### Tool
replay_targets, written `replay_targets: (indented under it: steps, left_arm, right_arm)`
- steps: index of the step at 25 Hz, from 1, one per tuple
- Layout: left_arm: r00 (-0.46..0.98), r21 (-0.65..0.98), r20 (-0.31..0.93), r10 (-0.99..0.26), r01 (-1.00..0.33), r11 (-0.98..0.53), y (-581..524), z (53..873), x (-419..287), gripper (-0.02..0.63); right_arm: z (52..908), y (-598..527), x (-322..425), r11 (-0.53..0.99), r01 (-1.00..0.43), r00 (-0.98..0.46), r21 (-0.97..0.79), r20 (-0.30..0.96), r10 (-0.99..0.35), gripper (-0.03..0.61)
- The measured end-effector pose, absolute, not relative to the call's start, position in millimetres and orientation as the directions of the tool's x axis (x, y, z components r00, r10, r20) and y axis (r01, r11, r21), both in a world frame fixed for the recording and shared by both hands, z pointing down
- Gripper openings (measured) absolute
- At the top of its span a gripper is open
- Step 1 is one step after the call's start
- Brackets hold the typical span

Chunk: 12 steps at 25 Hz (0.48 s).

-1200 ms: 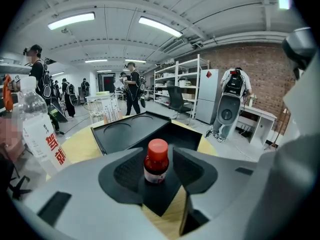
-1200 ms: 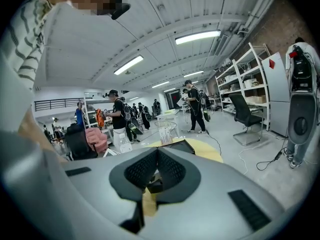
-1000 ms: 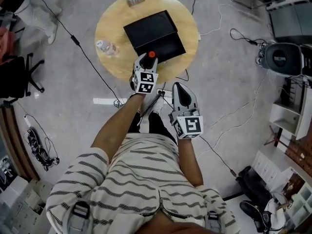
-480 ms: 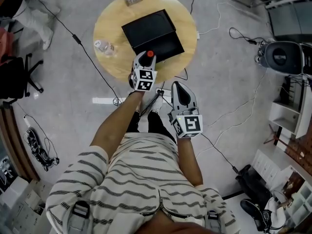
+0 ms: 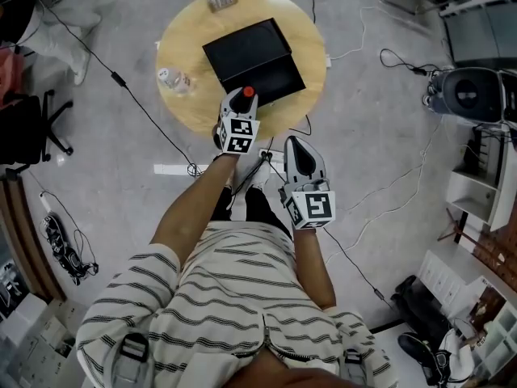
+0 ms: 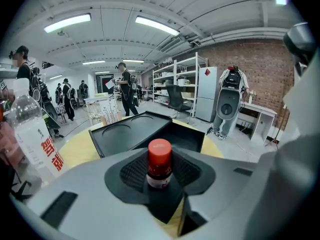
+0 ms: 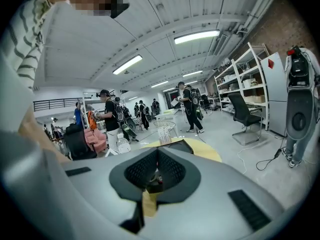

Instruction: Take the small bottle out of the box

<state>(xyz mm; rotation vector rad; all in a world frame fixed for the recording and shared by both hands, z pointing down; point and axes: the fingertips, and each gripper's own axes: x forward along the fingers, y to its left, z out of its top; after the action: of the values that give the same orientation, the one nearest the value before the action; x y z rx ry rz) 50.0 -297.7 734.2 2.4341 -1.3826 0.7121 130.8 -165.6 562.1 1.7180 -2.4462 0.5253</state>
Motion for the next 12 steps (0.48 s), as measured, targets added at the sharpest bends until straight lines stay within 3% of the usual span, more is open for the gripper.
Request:
replay_targets:
  steps: [12]
  left_arm:
    - [0.446,-0.004,0.485,-0.752,-0.859,-0.512,-291,701,50,0.147]
  right_arm:
    - [554,-164,127,0.311,-0.927,-0.359,-0.21,0.258,-0.897,0.018]
